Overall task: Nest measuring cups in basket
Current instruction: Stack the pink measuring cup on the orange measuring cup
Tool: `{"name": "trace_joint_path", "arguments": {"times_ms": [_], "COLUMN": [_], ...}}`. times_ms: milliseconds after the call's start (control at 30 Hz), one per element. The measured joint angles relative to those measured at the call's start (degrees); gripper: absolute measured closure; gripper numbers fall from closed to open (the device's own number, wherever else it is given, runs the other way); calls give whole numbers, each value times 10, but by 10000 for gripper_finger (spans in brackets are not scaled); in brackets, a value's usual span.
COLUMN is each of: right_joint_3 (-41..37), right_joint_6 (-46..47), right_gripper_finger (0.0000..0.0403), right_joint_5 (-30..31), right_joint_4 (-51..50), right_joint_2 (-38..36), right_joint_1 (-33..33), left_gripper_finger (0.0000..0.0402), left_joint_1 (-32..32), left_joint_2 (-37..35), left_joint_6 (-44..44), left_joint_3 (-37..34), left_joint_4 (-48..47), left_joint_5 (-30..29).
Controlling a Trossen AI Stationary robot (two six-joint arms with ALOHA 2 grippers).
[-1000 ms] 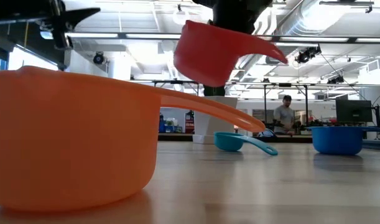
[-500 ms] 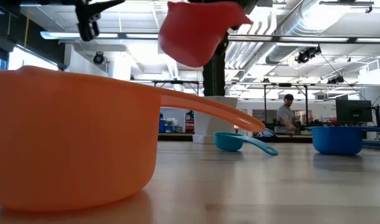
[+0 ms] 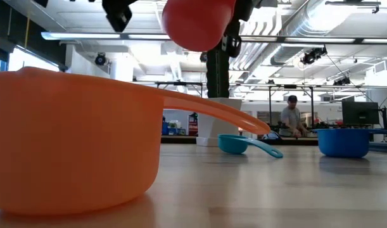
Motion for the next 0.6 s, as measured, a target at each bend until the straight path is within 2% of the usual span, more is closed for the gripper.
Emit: {"name": "trace_joint_path", "arguments": {"times_ms": [333,467,600], "right_joint_3": [-1,-1,-1], "right_joint_6": [17,50,91], "right_gripper_finger": [396,396,396], "right_joint_5": [-3,-3,-2], "right_joint_4": [-27,-42,-41], "right_joint_2": [0,0,2], "right_joint_1": [0,1,7], "left_gripper_finger": [202,202,202], "left_joint_1": [-28,-33,-33], "left_joint_2": [88,118,148], "left_joint_6": [199,255,267], "left_joint_3": [83,105,109], "left_joint_4": [-107,-137,-143], "left_joint_5": [26,26,30]}}
